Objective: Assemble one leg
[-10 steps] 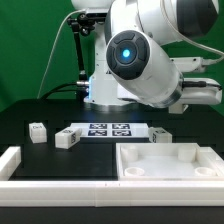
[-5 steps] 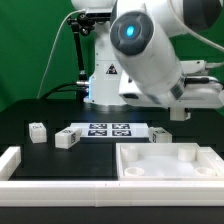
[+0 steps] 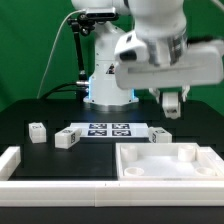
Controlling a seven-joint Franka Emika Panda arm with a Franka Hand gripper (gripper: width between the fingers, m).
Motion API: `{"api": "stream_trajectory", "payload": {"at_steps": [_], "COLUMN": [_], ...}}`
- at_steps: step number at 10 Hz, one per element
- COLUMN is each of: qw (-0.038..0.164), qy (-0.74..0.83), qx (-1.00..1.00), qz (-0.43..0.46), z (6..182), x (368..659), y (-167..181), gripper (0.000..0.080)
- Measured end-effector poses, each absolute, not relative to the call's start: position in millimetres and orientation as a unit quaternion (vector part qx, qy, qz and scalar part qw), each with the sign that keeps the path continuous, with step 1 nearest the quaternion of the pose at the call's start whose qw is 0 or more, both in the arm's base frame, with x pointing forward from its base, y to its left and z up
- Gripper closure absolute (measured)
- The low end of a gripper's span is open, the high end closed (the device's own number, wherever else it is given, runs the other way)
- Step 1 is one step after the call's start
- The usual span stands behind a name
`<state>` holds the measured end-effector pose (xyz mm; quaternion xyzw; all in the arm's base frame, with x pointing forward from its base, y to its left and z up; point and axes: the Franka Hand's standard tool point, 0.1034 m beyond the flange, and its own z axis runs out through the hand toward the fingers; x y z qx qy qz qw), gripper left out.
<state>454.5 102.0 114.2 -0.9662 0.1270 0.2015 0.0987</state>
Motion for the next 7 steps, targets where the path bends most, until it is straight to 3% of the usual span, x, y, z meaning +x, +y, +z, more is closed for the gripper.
{"api": "stream_trajectory", "payload": {"at_steps": [3, 5, 7], "qw": [0.086, 0.058, 0.048], "qy": [0.135, 0.068, 0.017], "qx": [-0.985, -0.995, -0.996], "qz": [0.063, -0.037, -0.078], "z": [110.2, 106.7, 119.2], "x": [464.8, 482.5, 504.1], "y": [103.8, 102.4, 104.3], "gripper": [0.0509, 0.0509, 0.0509]}}
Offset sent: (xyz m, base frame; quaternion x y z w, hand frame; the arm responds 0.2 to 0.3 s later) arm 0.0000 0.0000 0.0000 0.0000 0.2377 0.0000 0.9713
